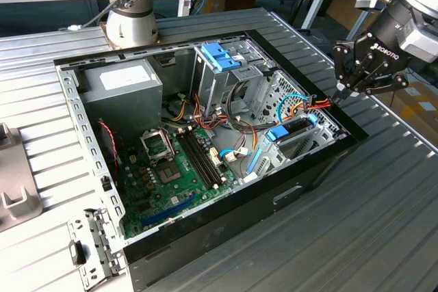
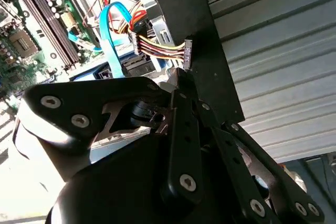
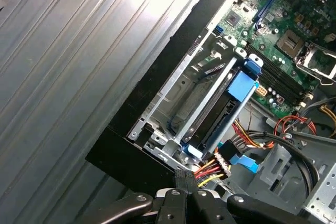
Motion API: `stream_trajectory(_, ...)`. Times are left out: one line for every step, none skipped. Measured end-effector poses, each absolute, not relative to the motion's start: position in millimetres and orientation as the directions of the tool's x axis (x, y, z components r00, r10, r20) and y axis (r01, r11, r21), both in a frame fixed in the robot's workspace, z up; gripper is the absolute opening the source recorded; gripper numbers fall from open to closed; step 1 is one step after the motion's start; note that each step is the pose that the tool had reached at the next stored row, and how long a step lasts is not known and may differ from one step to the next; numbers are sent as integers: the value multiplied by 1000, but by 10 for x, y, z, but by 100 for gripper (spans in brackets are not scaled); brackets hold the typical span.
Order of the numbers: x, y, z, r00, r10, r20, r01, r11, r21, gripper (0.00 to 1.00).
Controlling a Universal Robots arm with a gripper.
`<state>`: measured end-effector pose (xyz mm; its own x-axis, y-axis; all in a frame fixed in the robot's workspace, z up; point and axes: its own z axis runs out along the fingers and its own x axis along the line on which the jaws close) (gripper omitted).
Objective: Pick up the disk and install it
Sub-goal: 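Insert the first disk wire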
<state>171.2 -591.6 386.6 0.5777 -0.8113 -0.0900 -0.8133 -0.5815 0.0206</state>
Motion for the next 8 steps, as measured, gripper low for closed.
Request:
stream_trajectory(1712, -5916, 3866, 619, -780, -90, -782, -623, 21, 10)
stream_trajectory(1712, -5916, 3866, 652, -753, -90, -754, -656, 21, 10)
stream_trajectory(1712, -5916, 3866, 655, -750, -90, -752, -659, 21, 10)
stream_trajectory(1712, -5916, 3866, 658, -747, -90, -749, -662, 21, 10)
stream_trajectory(1712, -5916, 3866, 662, -744, -90, -746, -666, 21, 10)
stream_trajectory(1712, -5916, 3867, 665, -742, -90, -743, -669, 21, 10)
stream_trajectory(1712, -5916, 3866, 668, -739, -90, -740, -672, 21, 10)
stream_trajectory(1712, -5916, 3866, 671, -736, -90, -737, -675, 21, 10)
